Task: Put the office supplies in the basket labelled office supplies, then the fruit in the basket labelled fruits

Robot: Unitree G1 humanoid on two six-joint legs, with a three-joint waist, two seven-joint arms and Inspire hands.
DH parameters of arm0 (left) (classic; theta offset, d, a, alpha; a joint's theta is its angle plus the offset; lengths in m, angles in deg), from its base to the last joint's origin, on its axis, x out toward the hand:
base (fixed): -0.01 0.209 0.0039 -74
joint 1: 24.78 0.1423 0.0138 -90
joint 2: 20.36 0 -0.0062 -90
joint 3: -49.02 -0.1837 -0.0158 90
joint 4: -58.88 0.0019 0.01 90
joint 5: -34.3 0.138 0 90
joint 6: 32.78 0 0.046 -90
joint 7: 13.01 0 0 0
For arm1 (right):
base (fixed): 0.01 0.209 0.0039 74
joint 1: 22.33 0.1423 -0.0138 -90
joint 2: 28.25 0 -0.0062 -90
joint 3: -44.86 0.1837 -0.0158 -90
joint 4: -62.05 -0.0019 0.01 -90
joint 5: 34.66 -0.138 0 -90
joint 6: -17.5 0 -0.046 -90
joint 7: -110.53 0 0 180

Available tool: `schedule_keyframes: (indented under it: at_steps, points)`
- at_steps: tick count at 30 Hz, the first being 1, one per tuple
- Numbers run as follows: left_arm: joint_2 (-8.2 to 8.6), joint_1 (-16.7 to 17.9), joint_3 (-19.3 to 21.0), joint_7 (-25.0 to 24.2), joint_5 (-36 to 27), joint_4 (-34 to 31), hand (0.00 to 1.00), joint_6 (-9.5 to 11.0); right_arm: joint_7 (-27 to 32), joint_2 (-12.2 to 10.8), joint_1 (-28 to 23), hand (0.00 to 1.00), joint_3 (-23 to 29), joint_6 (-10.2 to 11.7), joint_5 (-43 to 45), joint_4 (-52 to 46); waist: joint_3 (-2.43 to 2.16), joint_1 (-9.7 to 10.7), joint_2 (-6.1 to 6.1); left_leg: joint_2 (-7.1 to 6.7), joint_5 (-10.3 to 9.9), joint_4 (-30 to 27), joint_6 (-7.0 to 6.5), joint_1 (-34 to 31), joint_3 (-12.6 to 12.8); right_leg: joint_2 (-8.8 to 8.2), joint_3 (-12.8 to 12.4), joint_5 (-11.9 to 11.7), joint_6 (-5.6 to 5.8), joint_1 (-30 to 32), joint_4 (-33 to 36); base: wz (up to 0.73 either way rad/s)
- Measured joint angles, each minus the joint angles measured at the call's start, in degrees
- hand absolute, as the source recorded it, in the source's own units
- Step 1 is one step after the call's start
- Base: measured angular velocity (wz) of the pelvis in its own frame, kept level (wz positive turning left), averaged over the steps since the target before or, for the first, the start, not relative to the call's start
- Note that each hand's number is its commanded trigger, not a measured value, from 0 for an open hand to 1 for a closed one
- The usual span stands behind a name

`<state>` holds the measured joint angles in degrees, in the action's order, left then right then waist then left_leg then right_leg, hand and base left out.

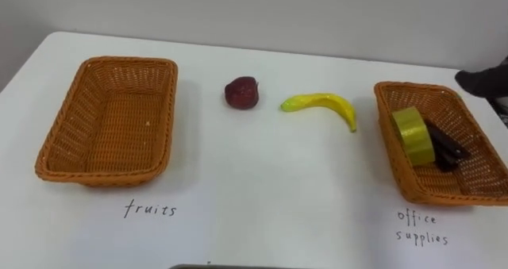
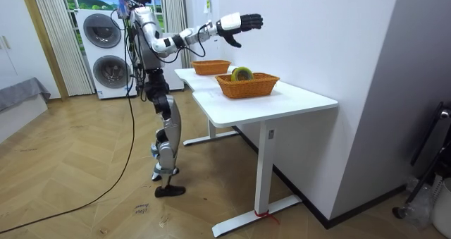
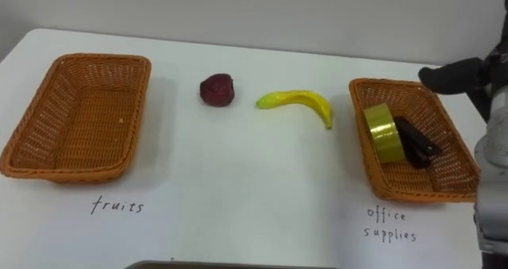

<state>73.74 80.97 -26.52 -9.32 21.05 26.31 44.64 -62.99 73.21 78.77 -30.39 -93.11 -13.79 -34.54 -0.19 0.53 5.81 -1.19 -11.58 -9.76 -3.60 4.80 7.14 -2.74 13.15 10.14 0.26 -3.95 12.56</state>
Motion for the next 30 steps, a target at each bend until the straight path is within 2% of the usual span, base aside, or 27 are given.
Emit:
schedule_keyframes:
  at_steps: [6,10,14,18,22,29,30]
  points:
    - [-0.08,0.74,0.07,-0.13,0.27,0.7,0.0,0.06,0.64,0.37,2.33,0.0,-0.01,-0.1,-0.06,-1.01,0.02,-0.58,-0.1,0.0,-0.01,0.22,0.0,-0.22,-0.05,0.0,0.11,0.01,0.01,0.13,0.07,0.0]
    - [-0.42,1.54,0.1,-0.18,0.37,1.19,0.0,0.06,2.23,2.52,5.38,0.0,-0.21,-0.1,-0.13,-1.65,-0.03,-0.99,0.02,-0.03,0.0,0.04,0.0,-0.28,-0.66,-0.05,0.66,0.01,0.01,-0.15,0.08,0.07]
    - [-0.58,1.68,0.07,-0.24,0.28,1.22,0.0,0.03,2.9,3.03,5.91,0.0,-1.1,-0.1,-0.53,-2.95,-0.14,-1.57,0.26,-0.04,0.0,-0.11,0.0,-0.22,-1.19,-0.08,1.14,0.01,0.02,-0.46,0.05,0.07]
    - [-0.57,1.63,0.04,-0.14,0.32,0.97,0.0,-0.03,1.92,3.16,6.61,0.0,-2.45,-0.22,-8.32,-2.8,-0.15,-2.28,0.39,-0.1,-0.06,-0.47,-0.06,-0.24,-1.63,-0.2,1.43,0.01,0.02,-0.88,0.04,0.07]
    - [-0.69,1.65,-0.11,-0.01,0.32,0.38,0.0,-0.28,-0.55,3.46,7.23,0.0,-4.7,-0.71,-16.0,-1.74,-0.03,-2.54,0.37,-0.18,-0.08,-0.92,-0.08,-0.19,-2.57,-0.39,2.74,0.01,0.02,-1.53,0.04,0.12]
    - [-1.02,2.3,-1.35,-0.14,0.55,0.38,0.0,-1.3,-4.07,3.61,8.05,0.0,-8.22,-0.81,-19.72,4.3,0.02,-2.68,0.99,-0.33,-0.09,-1.76,-0.08,-0.77,-3.7,-0.57,3.79,0.02,0.03,-1.83,0.04,0.09]
    - [-1.26,2.7,-1.38,-0.26,0.56,0.29,0.0,-1.31,-4.36,3.79,8.26,0.0,-8.61,-0.77,-20.7,5.25,-0.09,-2.7,1.29,-0.35,-0.09,-2.02,-0.08,-1.23,-3.88,-0.59,4.08,0.02,0.03,-1.58,0.04,0.05]
